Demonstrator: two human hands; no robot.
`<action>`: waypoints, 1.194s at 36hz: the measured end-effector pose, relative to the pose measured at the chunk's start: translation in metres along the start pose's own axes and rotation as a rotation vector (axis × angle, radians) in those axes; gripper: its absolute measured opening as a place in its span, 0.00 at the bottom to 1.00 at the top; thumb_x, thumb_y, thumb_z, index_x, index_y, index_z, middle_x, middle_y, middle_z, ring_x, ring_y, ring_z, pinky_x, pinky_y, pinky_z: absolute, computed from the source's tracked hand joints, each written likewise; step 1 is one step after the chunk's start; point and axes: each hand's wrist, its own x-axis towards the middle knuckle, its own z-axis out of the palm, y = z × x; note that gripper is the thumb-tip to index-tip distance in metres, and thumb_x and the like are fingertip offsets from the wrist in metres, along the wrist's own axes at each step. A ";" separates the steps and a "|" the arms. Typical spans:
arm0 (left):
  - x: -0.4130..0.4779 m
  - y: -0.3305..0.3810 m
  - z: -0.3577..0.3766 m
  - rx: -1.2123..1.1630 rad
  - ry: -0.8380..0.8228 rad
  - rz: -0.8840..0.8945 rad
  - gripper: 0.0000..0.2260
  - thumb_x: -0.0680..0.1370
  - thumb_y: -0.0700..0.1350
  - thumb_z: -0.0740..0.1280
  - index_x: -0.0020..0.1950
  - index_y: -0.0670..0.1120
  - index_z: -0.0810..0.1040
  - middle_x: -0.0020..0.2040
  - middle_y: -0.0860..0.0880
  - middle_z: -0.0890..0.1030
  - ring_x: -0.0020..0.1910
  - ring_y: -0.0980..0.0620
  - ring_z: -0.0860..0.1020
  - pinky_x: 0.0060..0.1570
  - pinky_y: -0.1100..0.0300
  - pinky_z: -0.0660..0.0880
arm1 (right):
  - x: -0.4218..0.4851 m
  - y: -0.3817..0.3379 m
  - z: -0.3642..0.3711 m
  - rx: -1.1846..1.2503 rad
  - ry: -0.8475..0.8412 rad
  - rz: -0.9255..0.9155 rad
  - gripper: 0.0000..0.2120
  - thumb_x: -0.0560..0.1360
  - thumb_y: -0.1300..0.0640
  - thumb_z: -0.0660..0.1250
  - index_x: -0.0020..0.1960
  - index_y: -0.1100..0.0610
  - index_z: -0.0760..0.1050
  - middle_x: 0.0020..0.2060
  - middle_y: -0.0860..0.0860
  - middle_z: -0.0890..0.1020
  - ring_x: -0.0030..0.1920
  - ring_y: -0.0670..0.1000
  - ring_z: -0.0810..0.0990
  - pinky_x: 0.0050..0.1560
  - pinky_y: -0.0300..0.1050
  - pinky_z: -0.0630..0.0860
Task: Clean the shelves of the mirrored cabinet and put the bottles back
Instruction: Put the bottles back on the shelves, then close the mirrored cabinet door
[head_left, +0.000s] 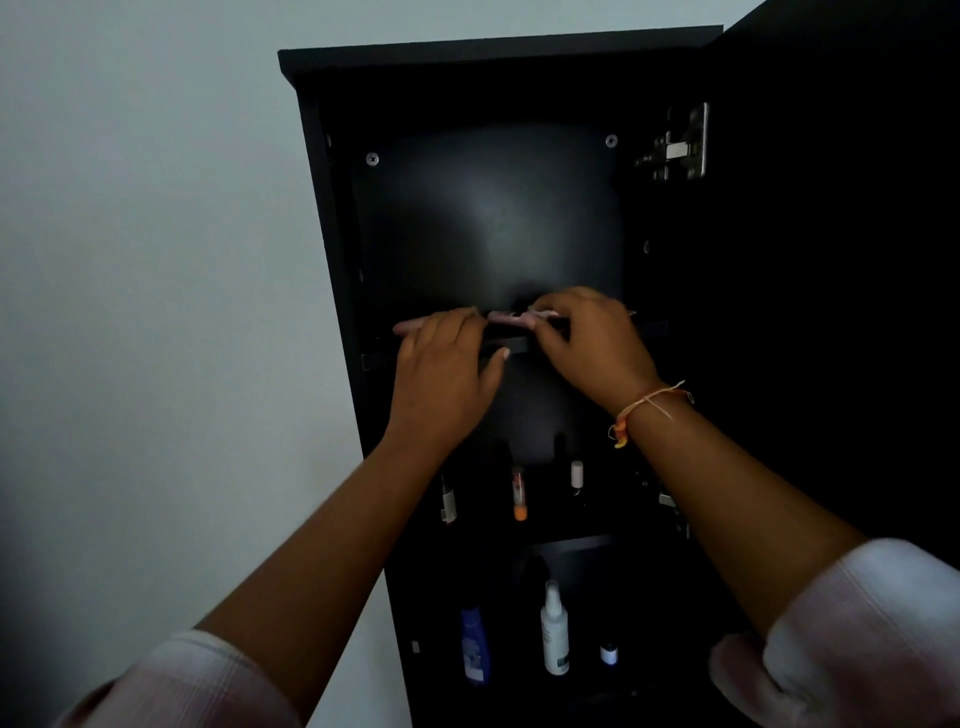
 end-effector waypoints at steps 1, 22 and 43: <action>-0.003 0.001 -0.001 -0.006 -0.002 -0.005 0.20 0.77 0.56 0.62 0.65 0.47 0.74 0.66 0.49 0.75 0.65 0.50 0.71 0.63 0.54 0.65 | -0.003 -0.001 0.000 -0.001 0.027 0.000 0.12 0.76 0.48 0.65 0.52 0.54 0.81 0.47 0.52 0.82 0.50 0.52 0.79 0.51 0.46 0.76; -0.132 0.032 -0.023 -0.296 -0.041 -0.065 0.14 0.78 0.51 0.65 0.61 0.45 0.77 0.63 0.49 0.77 0.64 0.51 0.73 0.64 0.55 0.68 | -0.159 -0.047 0.011 0.103 0.026 0.197 0.05 0.75 0.50 0.67 0.48 0.50 0.77 0.40 0.47 0.82 0.41 0.47 0.81 0.42 0.49 0.78; -0.380 0.045 -0.029 -0.488 -0.679 -0.215 0.16 0.78 0.52 0.65 0.61 0.44 0.76 0.54 0.46 0.80 0.55 0.45 0.77 0.55 0.51 0.76 | -0.424 -0.121 -0.004 -0.115 -0.475 0.809 0.13 0.77 0.52 0.65 0.60 0.54 0.76 0.52 0.51 0.82 0.50 0.49 0.82 0.49 0.33 0.76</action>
